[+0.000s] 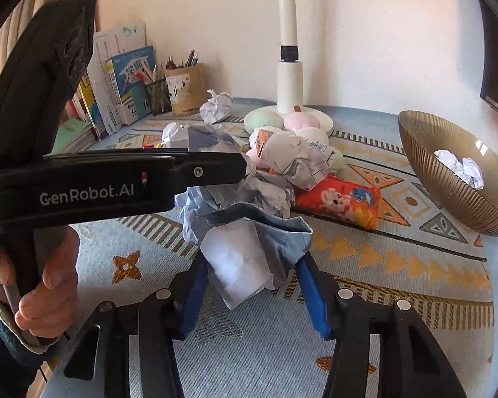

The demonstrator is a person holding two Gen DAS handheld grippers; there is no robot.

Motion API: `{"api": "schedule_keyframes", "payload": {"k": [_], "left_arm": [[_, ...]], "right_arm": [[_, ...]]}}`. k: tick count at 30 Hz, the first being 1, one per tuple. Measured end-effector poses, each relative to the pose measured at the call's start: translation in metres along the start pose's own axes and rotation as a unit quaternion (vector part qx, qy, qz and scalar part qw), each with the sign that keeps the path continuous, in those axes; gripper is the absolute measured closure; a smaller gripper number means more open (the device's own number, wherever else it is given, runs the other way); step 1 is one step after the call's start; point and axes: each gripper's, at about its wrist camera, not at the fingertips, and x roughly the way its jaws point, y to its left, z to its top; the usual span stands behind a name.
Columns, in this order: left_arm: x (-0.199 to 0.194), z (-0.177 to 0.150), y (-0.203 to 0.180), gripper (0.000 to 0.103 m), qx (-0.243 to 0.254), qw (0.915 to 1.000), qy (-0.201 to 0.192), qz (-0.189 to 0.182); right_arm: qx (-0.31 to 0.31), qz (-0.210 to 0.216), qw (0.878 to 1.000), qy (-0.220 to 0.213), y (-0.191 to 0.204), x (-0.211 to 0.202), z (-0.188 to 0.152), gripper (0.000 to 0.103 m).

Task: Organize objects
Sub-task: 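Grasp grey crumpled paper with the left tool while the right tool grasps white paper, then carry both held papers over the brown bowl and open both tools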

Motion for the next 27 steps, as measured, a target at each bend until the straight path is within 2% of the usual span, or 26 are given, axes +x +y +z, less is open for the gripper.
{"api": "schedule_keyframes", "payload": {"k": [2,5,8,11,14,16,17,19,21,24,27], "left_arm": [[-0.011,-0.001,-0.002,0.057,0.000,0.9999,-0.015,-0.007],[-0.039,-0.002,-0.005,0.057,0.000,0.9990,-0.041,-0.017],[-0.066,-0.008,0.004,0.057,-0.021,0.9977,-0.061,-0.020],[-0.075,-0.028,0.014,0.057,-0.031,0.9982,-0.049,0.017],[-0.063,-0.055,0.026,0.057,-0.060,0.9978,-0.012,0.028],[-0.056,-0.068,0.030,0.057,-0.070,0.9964,0.004,0.047],[-0.054,-0.070,0.032,0.057,-0.075,0.9957,0.009,0.053],[-0.058,-0.069,0.030,0.057,-0.073,0.9958,-0.003,0.055],[-0.057,-0.068,0.027,0.057,-0.068,0.9962,-0.006,0.055],[-0.046,-0.069,0.022,0.057,-0.058,0.9959,0.015,0.069],[-0.049,-0.070,0.015,0.057,-0.039,0.9966,0.006,0.072]], "right_arm": [[0.029,0.001,1.000,-0.011,-0.012,-0.014,-0.004,0.051],[0.066,-0.021,0.997,-0.025,-0.034,-0.038,-0.009,0.051],[0.087,-0.061,0.994,-0.019,-0.055,-0.054,-0.011,0.050],[0.097,-0.069,0.993,0.021,-0.068,-0.048,-0.017,0.050],[0.109,-0.084,0.989,0.048,-0.073,-0.037,-0.028,0.050],[0.126,-0.071,0.988,0.060,-0.075,-0.032,-0.035,0.044],[0.134,-0.061,0.987,0.060,-0.076,-0.032,-0.038,0.035],[0.149,-0.050,0.986,0.056,-0.078,-0.034,-0.042,0.028],[0.157,-0.045,0.985,0.053,-0.079,-0.037,-0.044,0.027],[0.158,-0.057,0.985,0.050,-0.080,-0.039,-0.045,0.027],[0.146,-0.067,0.986,0.043,-0.080,-0.040,-0.045,0.029]]}}
